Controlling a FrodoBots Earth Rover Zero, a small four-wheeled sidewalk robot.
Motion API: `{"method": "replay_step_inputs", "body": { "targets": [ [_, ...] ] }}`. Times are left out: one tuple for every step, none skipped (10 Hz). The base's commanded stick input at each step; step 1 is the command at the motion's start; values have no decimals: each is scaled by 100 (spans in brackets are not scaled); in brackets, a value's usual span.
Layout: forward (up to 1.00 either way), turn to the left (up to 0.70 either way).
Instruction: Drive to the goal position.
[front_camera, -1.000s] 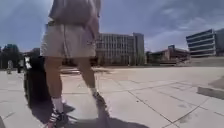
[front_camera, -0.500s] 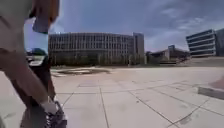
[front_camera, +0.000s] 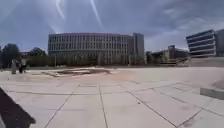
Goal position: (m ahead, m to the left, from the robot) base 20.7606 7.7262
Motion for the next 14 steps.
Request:
{"method": "replay_step_inputs", "body": {
  "targets": [
    [50, 0],
    [50, 0],
    [50, 0],
    [50, 0],
    [50, 0],
    [50, 0],
    [50, 0],
    [50, -4],
    [50, -1],
    [50, 0],
    [50, 0],
    [50, 0],
    [50, 0],
    [50, -5]
  ]
}}
